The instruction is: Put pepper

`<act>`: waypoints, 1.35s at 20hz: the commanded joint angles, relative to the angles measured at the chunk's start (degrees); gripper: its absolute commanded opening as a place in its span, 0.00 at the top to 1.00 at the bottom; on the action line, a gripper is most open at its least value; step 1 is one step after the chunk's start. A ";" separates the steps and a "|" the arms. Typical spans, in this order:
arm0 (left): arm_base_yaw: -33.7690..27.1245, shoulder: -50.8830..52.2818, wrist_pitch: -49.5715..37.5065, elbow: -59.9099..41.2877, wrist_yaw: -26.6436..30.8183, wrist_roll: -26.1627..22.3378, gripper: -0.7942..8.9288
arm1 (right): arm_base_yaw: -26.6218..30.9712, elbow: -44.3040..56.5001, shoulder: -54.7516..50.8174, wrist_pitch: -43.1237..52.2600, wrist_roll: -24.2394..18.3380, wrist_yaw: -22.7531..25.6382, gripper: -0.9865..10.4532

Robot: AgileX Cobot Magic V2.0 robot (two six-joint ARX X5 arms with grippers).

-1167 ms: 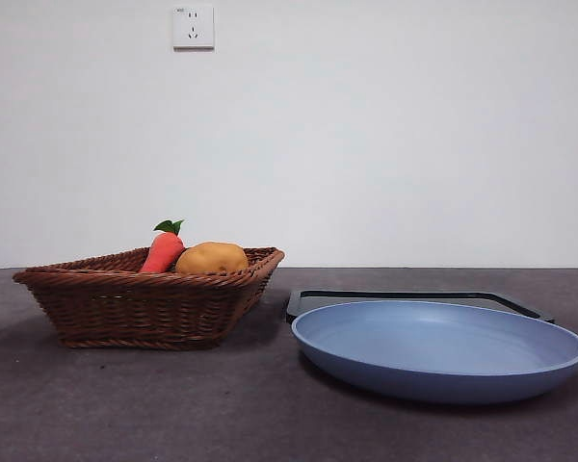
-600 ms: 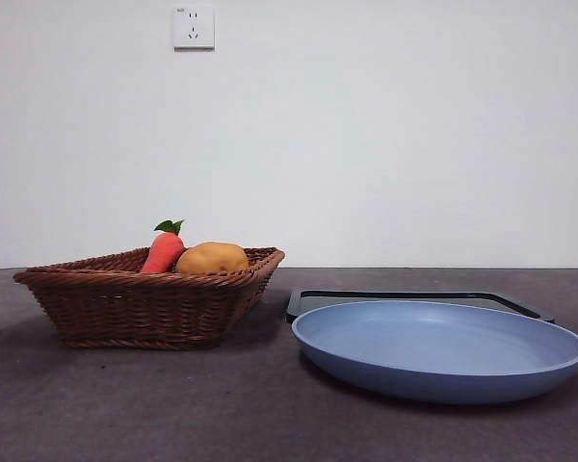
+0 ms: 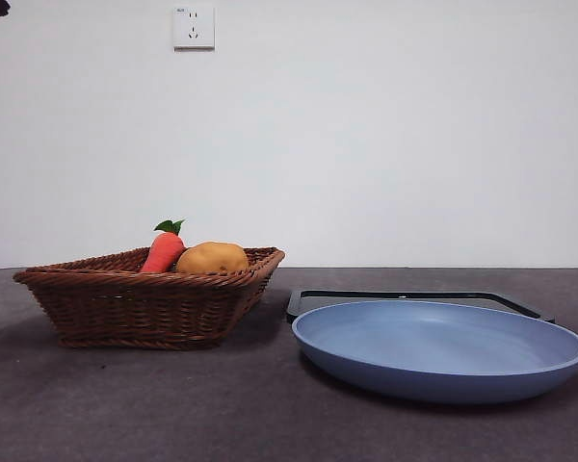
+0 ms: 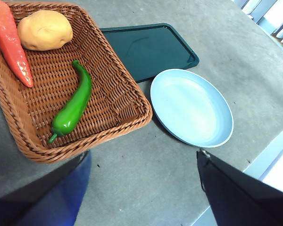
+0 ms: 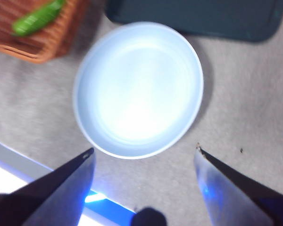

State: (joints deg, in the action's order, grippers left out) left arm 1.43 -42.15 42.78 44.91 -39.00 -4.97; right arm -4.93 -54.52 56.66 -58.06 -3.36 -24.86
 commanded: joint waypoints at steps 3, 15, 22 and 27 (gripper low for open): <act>0.11 -0.20 -0.76 0.94 -0.42 -0.81 0.52 | -0.42 -0.90 8.59 5.20 0.68 1.29 0.60; 0.11 -0.20 -1.18 0.94 -0.28 -0.83 0.52 | -3.58 -0.90 35.15 19.12 0.28 4.24 0.63; 0.11 -0.20 -1.16 0.94 -0.17 -0.83 0.52 | -4.98 -0.90 38.88 22.45 0.35 4.26 0.75; 0.11 -0.20 -1.16 0.94 -0.04 -0.83 0.52 | -5.01 -0.90 39.12 23.23 0.61 4.26 0.87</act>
State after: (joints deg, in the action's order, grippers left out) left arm 1.43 -42.15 42.17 44.91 -39.07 -4.97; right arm -9.74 -54.52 94.54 -35.24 -2.79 -20.71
